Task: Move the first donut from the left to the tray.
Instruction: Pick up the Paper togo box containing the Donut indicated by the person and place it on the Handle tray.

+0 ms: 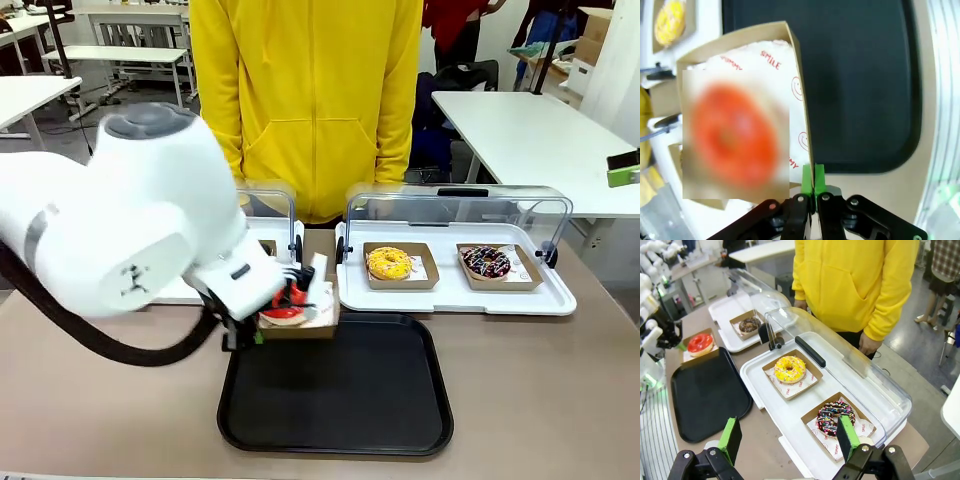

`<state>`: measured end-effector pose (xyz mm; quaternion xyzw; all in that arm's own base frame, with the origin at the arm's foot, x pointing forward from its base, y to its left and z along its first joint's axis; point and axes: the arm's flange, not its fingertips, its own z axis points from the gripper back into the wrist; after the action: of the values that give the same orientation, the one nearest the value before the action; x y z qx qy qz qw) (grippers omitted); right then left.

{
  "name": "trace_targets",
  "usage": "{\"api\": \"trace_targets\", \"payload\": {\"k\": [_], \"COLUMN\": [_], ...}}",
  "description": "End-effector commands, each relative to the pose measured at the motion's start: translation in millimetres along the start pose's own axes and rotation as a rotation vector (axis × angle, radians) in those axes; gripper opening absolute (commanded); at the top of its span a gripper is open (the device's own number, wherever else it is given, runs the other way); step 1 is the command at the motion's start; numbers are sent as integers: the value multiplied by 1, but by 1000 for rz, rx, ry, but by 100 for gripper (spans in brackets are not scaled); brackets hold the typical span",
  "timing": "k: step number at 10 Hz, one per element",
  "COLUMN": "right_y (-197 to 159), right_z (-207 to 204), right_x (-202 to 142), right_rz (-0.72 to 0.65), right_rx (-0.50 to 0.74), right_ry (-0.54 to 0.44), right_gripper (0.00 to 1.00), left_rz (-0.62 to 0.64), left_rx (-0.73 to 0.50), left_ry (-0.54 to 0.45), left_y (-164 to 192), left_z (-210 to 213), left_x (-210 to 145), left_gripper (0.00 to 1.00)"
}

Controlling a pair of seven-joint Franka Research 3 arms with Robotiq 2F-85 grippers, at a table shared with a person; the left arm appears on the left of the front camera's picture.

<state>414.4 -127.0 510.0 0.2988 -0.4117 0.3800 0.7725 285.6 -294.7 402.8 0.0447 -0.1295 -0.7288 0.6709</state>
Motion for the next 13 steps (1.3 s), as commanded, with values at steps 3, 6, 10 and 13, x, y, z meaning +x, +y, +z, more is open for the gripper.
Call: {"api": "trace_targets", "payload": {"k": [3,6,10,13], "right_y": [-1,-1,-1,-1], "right_z": [-1,-1,-1,-1], "right_x": [2,2,2,2], "right_rz": [25,25,25,25], "right_rx": [1,1,1,1], "right_ry": [-27,-27,-27,-27], "right_gripper": [100,100,100,100], "left_rz": [30,21,-1,1], "left_rx": [38,27,6,-16], "left_ry": [-12,3,25,45], "left_y": [-37,-50,-59,-62], "left_z": [-12,-33,-60,-77], "left_x": [34,50,64,66], "left_gripper": [2,2,2,2]}}
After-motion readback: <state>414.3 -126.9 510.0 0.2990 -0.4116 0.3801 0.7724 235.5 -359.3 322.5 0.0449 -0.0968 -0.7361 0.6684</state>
